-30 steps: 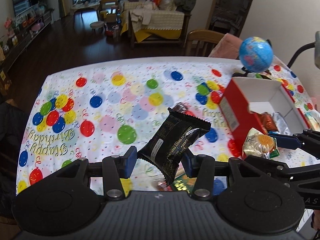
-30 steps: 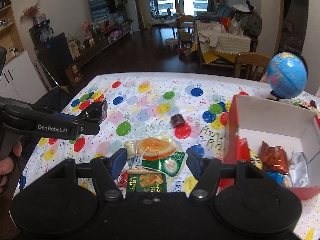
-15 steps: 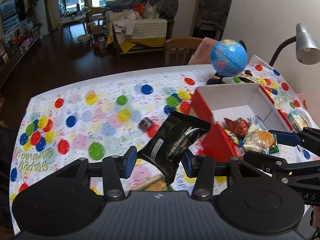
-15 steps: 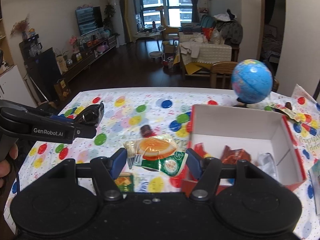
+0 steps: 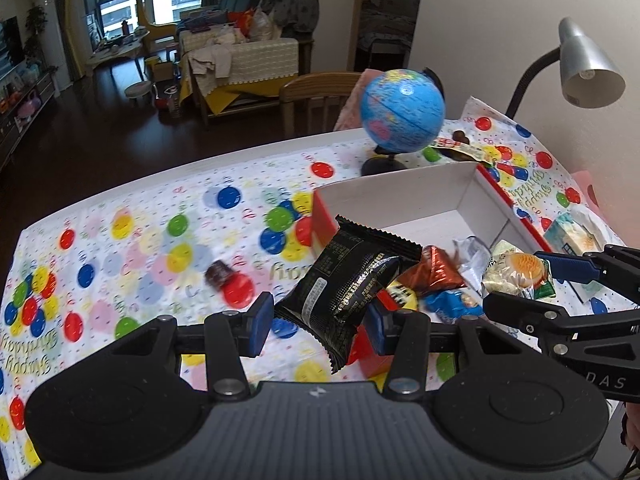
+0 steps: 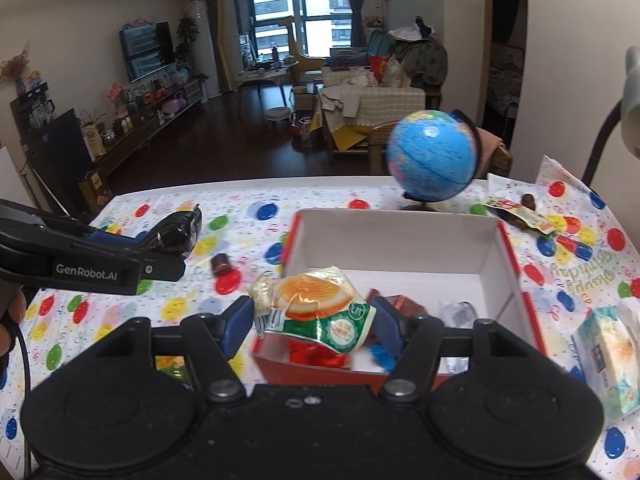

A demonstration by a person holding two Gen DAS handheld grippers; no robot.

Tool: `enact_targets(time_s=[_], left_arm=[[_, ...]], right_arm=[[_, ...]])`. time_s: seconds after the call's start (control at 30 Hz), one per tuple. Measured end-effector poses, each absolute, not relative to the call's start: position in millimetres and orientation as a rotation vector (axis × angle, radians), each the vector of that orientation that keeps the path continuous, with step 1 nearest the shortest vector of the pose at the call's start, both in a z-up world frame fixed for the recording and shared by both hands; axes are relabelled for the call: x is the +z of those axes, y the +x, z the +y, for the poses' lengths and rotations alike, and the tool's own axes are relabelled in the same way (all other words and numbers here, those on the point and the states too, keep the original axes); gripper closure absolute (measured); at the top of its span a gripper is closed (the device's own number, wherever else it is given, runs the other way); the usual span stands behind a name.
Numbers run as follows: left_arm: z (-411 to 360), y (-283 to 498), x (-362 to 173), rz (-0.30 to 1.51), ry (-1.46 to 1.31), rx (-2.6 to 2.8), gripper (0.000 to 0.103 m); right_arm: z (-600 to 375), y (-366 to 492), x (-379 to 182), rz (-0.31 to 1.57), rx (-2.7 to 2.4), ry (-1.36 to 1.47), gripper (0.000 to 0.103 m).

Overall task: Organize snacks
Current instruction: 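Carry both held packets up and over the red box, then open the left tool over the box while the right tool drops the orange candy packet in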

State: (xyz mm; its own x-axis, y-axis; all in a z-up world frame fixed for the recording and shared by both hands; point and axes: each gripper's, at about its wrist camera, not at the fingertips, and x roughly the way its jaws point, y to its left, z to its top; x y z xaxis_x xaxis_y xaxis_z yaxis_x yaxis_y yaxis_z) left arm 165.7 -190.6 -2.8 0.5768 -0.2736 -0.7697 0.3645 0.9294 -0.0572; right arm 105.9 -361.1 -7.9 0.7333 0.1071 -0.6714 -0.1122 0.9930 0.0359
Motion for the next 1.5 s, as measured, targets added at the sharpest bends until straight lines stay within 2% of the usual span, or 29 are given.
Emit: enact_targets(time_s=[0.37, 0.8, 1.3, 1.5], left_arm=[[-253, 186, -17, 0.902, 0.176, -0.405, 0.056], [-310, 221, -58, 0.956, 0.26, -0.439, 0.056], [-338, 252, -108, 1.055, 0.338, -0.433, 0.056], [-339, 254, -113, 1.069, 0.336, -0.433, 0.055]], right_arm=[[-418, 121, -25, 0.769, 0.038, 0.012, 0.039], [-472, 149, -64, 0.843, -0.048, 0.059, 0.039], [-487, 178, -104, 0.935, -0.049, 0.079, 0.038], [-487, 180, -107, 0.94, -0.04, 0.066, 0.035]])
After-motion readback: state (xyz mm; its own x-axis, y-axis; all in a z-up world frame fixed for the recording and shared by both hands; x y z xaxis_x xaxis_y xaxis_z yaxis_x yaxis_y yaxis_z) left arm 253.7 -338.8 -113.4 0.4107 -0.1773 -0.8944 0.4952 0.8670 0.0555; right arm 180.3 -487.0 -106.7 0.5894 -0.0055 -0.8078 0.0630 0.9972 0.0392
